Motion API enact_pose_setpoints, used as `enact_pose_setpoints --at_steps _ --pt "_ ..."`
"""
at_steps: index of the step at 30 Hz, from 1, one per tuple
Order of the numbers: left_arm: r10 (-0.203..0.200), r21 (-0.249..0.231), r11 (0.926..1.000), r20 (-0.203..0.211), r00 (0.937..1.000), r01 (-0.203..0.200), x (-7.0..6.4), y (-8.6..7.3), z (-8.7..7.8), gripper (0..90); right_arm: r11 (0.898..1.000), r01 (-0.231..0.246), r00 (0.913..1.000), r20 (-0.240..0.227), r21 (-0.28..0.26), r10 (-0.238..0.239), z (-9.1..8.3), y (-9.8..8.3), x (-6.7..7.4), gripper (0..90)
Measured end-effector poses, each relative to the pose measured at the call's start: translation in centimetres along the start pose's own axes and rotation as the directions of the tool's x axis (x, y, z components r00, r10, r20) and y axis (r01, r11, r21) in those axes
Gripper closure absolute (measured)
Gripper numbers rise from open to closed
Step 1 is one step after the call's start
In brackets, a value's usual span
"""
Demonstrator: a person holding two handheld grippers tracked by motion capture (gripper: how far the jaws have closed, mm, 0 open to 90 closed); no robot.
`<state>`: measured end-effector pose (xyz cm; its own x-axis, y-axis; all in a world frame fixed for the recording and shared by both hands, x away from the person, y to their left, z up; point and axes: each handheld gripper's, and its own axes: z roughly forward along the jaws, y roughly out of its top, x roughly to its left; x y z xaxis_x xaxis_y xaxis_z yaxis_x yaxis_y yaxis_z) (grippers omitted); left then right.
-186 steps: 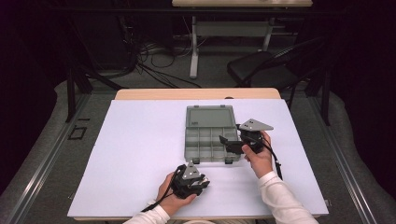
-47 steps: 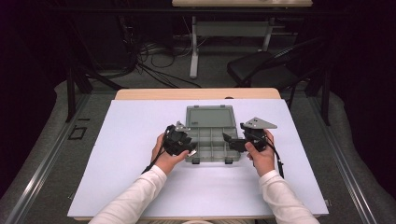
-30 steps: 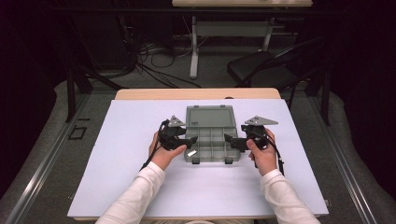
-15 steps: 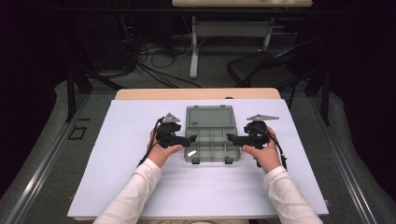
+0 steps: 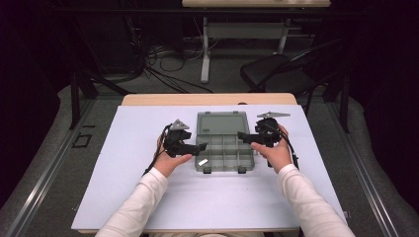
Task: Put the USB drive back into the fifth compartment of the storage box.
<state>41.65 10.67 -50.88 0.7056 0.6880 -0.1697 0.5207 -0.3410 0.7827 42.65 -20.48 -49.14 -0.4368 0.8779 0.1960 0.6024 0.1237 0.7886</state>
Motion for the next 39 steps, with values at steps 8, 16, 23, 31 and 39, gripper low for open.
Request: enact_pose_setpoints --at_steps 8,16,23,31,39 --pt "0.044 0.023 0.9988 -0.024 0.9987 -0.044 -0.2 -0.3 0.3 23.5 0.997 -0.03 0.9993 0.023 0.071 0.028 1.9 2.5 -1.2 26.0" --pt "0.061 0.033 0.9977 -0.047 0.9971 -0.059 -0.3 -0.4 0.3 28.6 0.985 -0.083 0.9932 0.093 0.15 0.069 3.6 5.3 -1.8 28.4" --pt "0.041 0.026 0.9989 -0.052 0.9978 -0.04 -0.2 -0.6 0.3 29.4 0.982 -0.107 0.9841 0.158 0.155 0.082 5.2 6.4 -2.4 26.3" --pt "0.047 0.041 0.9981 -0.036 0.9982 -0.045 -0.5 -0.8 0.7 33.0 0.978 -0.129 0.9848 0.136 0.162 0.108 6.3 6.1 -3.1 25.8" --pt "0.076 0.075 0.9946 -0.048 0.996 -0.072 -0.6 -1.6 1.5 34.5 0.975 -0.132 0.9845 0.138 0.18 0.107 6.7 5.5 -3.6 28.5"
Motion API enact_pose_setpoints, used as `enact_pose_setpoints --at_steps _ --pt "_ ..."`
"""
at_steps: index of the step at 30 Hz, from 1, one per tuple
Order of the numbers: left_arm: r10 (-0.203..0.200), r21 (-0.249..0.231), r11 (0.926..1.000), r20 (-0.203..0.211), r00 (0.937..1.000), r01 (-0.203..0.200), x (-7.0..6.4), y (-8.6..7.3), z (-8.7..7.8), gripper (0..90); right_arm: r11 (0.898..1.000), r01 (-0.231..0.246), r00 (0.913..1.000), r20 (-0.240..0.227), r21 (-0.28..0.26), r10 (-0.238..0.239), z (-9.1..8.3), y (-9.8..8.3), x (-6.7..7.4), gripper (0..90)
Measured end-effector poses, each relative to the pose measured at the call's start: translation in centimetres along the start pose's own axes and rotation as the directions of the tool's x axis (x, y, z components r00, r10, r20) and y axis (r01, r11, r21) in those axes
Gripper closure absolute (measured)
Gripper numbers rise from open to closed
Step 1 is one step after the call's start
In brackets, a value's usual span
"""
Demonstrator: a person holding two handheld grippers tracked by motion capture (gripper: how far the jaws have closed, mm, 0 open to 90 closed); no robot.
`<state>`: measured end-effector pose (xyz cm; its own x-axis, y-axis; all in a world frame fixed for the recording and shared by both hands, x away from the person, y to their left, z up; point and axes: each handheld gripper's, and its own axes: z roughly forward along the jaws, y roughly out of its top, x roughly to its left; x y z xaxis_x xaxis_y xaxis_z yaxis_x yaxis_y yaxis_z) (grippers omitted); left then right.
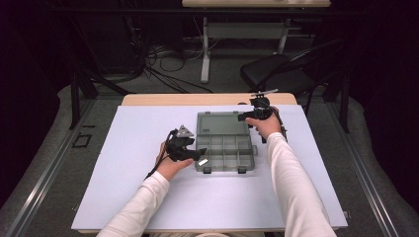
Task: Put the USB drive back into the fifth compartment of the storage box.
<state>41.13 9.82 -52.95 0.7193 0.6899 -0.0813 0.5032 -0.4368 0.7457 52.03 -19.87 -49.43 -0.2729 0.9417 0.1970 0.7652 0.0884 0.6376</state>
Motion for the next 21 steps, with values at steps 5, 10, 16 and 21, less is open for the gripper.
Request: enact_pose_setpoints --at_steps 5,10,16,21 --pt "0.006 0.021 0.9998 -0.012 0.9999 -0.006 0.0 -0.5 0.4 35.8 1.0 -0.016 0.9999 0.003 -0.01 0.016 0.2 -0.4 -0.2 30.0" --pt "0.016 0.04 0.9991 -0.011 0.9998 -0.016 -0.3 -1.0 0.8 39.4 1.0 -0.015 0.9999 -0.003 0.009 0.015 0.4 -0.6 -0.2 30.5" --pt "0.018 0.042 0.999 -0.032 0.9993 -0.016 -0.5 -1.2 1.0 44.5 1.0 0.009 0.9999 -0.014 0.019 -0.009 0.6 -0.8 -0.1 30.3" --pt "0.011 0.046 0.9989 -0.037 0.9992 -0.01 -0.4 -1.5 1.2 45.6 0.999 0.023 0.9995 -0.021 0.032 -0.023 0.9 -1.0 0.0 33.0"
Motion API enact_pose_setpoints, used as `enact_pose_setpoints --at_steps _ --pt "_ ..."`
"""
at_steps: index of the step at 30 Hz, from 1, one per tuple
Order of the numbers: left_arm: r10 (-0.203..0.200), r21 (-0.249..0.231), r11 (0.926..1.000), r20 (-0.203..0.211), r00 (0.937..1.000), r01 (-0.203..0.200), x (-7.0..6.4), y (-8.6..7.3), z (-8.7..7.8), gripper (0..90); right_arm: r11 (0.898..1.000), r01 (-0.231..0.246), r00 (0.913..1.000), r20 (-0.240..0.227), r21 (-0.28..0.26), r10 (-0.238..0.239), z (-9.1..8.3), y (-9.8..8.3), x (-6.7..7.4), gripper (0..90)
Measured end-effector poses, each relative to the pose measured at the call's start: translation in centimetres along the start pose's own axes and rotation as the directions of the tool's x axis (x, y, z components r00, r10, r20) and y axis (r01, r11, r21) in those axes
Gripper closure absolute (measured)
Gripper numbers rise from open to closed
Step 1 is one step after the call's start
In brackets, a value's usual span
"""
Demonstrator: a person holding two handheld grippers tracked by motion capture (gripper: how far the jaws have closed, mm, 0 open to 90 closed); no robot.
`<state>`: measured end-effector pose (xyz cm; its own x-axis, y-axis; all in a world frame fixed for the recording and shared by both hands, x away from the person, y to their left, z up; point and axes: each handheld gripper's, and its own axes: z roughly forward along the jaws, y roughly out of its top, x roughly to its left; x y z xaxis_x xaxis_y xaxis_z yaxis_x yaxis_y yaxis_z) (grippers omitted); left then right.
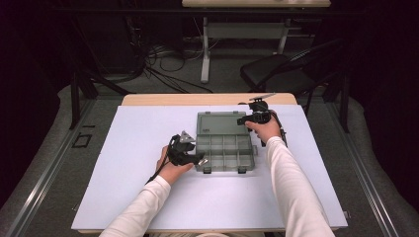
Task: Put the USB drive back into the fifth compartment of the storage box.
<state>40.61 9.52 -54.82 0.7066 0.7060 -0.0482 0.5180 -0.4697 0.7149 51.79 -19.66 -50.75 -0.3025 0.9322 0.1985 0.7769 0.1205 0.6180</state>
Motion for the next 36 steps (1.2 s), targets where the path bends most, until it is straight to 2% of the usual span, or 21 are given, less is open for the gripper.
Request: enact_pose_setpoints --at_steps 4,10,13,15,17,19,22,27,31,34,36 --pt "0.001 0.006 1.0 -0.008 1.0 -0.001 -0.2 -0.1 0.3 45.8 1.0 0.023 0.9996 0.017 -0.001 -0.023 0.1 0.0 0.2 32.9" --pt "0.003 -0.009 1.0 -0.026 0.9997 -0.003 -0.3 -0.4 0.4 47.7 0.999 0.023 0.9997 -0.01 0.038 -0.023 0.5 -0.2 0.2 35.5" --pt "0.013 -0.022 0.9997 -0.033 0.9994 -0.014 -0.5 -0.4 0.4 48.9 0.999 0.021 0.9996 -0.022 0.032 -0.02 0.8 -0.4 -0.1 38.9" --pt "0.026 -0.025 0.9993 -0.054 0.9982 -0.027 -0.6 -0.4 0.5 49.6 1.0 0.026 0.9994 -0.023 0.016 -0.026 1.1 -0.6 -0.2 39.3" --pt "0.026 -0.024 0.9993 -0.057 0.998 -0.027 -0.6 -0.5 0.5 51.6 1.0 0.009 0.9998 -0.02 0.027 -0.009 1.2 -0.7 -0.4 38.5" --pt "0.017 -0.016 0.9997 -0.049 0.9987 -0.017 -0.6 -0.5 0.4 52.4 0.999 -0.014 0.9996 -0.024 0.037 0.015 1.4 -0.8 -0.5 34.0" --pt "0.008 -0.037 0.9993 -0.058 0.9983 -0.01 -0.7 -0.7 0.5 52.8 0.999 -0.022 0.9997 -0.014 0.05 0.022 1.8 -1.1 -0.6 30.9" --pt "0.003 -0.046 0.9989 -0.065 0.9979 -0.006 -0.9 -0.8 0.6 52.5 0.997 -0.062 0.9977 -0.024 0.054 0.063 2.1 -1.5 -0.9 29.9" --pt "0.0 -0.047 0.9989 -0.075 0.9972 -0.003 -1.0 -0.9 0.6 51.6 0.996 -0.07 0.9966 -0.039 0.055 0.072 2.3 -1.8 -1.0 29.8" --pt "-0.002 -0.048 0.9989 -0.078 0.9969 -0.001 -1.1 -0.9 0.6 52.0 0.994 -0.078 0.9959 -0.039 0.076 0.082 2.4 -1.9 -1.0 29.8" --pt "-0.004 -0.046 0.9989 -0.079 0.9968 0.001 -1.1 -0.9 0.6 52.3 0.993 -0.101 0.9926 -0.062 0.067 0.105 2.5 -2.0 -1.1 30.3"
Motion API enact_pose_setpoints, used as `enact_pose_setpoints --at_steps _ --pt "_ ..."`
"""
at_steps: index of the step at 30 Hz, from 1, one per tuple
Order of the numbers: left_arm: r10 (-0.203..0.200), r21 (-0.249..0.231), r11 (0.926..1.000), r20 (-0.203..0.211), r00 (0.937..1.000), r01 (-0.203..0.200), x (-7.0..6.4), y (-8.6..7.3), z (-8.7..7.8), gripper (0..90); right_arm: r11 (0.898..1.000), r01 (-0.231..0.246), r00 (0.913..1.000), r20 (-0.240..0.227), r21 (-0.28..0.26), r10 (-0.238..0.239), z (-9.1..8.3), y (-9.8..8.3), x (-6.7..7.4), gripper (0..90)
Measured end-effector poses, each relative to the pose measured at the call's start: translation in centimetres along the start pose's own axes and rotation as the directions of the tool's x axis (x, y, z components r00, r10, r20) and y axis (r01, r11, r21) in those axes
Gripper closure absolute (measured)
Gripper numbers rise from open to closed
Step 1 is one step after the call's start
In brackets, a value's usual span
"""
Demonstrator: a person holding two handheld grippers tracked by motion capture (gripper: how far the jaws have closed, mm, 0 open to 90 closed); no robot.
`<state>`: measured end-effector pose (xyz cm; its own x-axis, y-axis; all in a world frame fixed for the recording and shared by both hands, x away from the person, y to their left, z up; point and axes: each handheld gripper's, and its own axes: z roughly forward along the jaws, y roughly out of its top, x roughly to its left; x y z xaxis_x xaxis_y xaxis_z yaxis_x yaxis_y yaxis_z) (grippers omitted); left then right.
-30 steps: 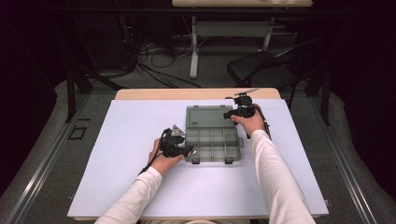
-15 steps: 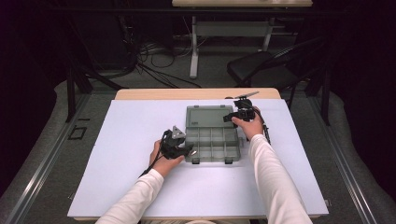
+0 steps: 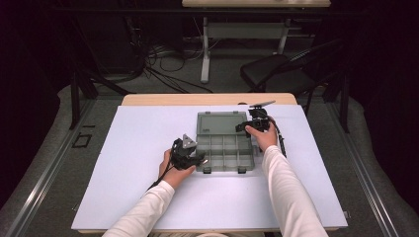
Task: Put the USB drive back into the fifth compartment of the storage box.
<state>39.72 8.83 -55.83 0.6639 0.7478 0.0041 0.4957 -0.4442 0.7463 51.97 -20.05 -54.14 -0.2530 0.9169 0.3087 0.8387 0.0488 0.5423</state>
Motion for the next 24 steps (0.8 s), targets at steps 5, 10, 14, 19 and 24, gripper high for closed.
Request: enact_pose_setpoints --at_steps 5,10,14,19,24 --pt "-0.007 0.001 1.0 0.003 1.0 0.007 0.02 0.0 0.0 52.6 1.0 -0.015 0.9994 -0.03 0.005 0.015 0.11 -0.08 0.01 32.7" --pt "-0.007 0.002 1.0 0.003 1.0 0.007 0.03 0.0 0.0 52.8 1.0 -0.015 0.9994 -0.031 0.007 0.015 0.12 -0.14 0.0 33.0" --pt "-0.012 0.004 0.9999 0.009 0.9999 0.012 0.1 -0.01 0.02 52.7 1.0 -0.01 0.9991 -0.041 -0.001 0.01 0.14 -0.18 -0.1 33.3" --pt "-0.01 0.015 0.9998 0.014 0.9999 0.009 0.16 0.04 -0.07 53.0 1.0 -0.007 0.999 -0.044 0.0 0.007 0.12 -0.18 -0.15 33.5" --pt "-0.011 0.015 0.9998 0.014 0.9998 0.011 0.16 0.04 -0.06 53.5 1.0 -0.022 0.9985 -0.049 0.004 0.022 0.03 -0.22 -0.23 34.5"
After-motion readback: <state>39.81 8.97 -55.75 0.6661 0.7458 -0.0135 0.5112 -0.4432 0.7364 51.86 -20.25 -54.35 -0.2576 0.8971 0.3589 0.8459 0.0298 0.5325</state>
